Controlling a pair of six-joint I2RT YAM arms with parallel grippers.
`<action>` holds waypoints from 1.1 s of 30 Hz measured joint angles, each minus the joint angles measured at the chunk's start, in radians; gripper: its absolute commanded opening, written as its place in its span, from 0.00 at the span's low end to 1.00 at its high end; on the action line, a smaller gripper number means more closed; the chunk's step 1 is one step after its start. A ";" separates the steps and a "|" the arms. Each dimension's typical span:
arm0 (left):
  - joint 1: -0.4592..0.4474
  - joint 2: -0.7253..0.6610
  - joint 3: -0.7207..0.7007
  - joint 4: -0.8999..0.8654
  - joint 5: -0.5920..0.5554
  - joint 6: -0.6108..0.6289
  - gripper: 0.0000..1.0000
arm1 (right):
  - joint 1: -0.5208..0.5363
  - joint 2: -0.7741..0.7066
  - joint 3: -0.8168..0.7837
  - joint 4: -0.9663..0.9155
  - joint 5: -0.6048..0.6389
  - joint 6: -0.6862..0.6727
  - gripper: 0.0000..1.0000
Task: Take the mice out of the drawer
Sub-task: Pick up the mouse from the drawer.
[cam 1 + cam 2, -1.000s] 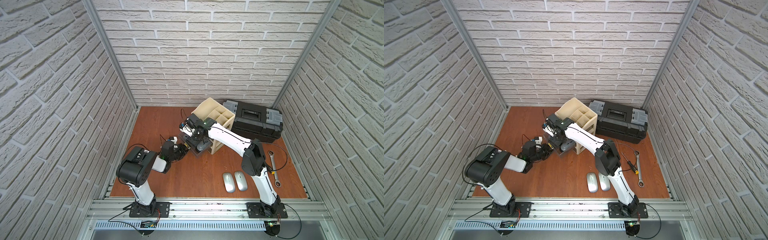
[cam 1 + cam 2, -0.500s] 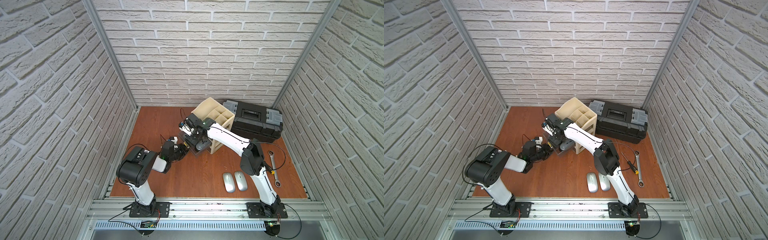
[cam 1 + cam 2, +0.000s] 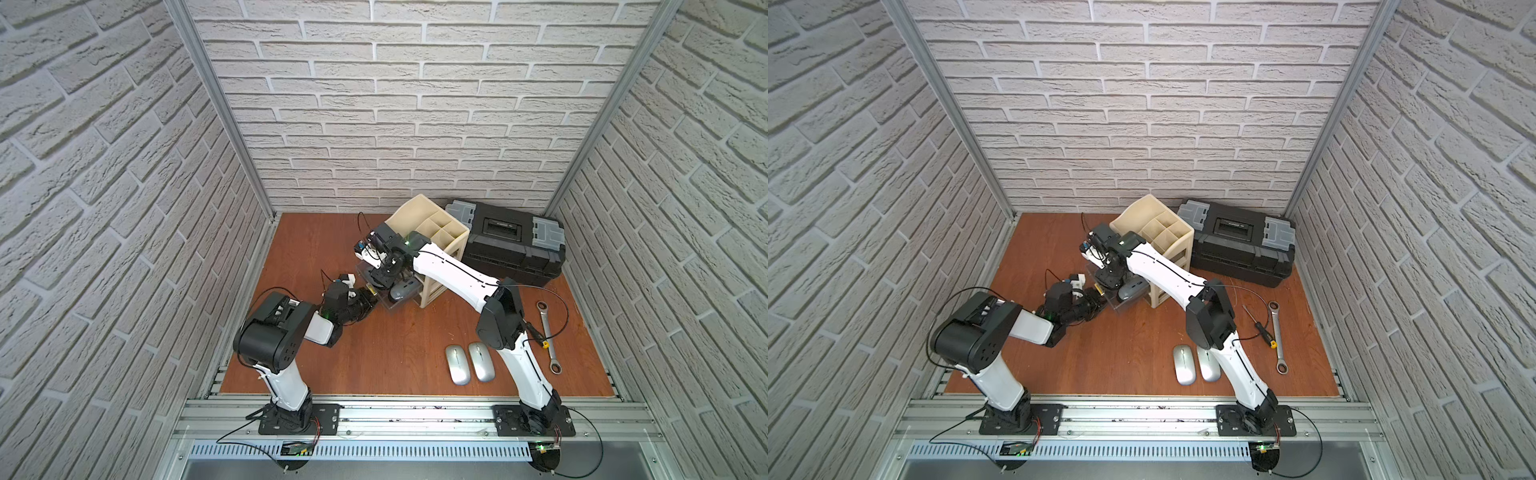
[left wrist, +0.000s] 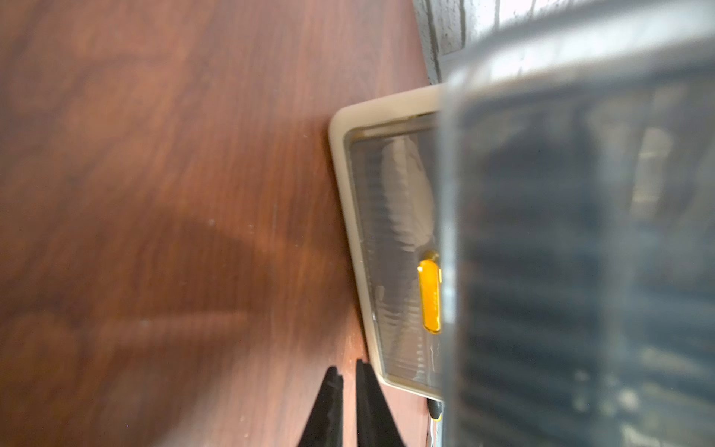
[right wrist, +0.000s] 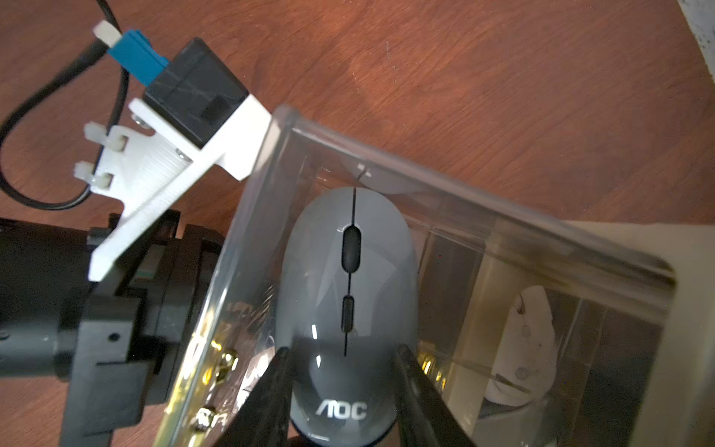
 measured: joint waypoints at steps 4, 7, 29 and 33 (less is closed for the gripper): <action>0.000 0.000 0.000 0.003 -0.001 -0.001 0.13 | 0.000 0.002 0.000 -0.017 0.003 0.003 0.58; 0.000 0.000 0.000 0.002 -0.001 -0.003 0.13 | -0.001 0.007 0.000 -0.045 0.006 0.010 0.61; 0.038 0.000 -0.047 0.047 0.003 -0.019 0.31 | 0.004 0.018 -0.019 -0.060 0.005 0.037 0.69; 0.038 0.000 -0.047 0.048 0.003 -0.019 0.30 | 0.005 0.023 -0.025 -0.053 0.020 0.068 0.67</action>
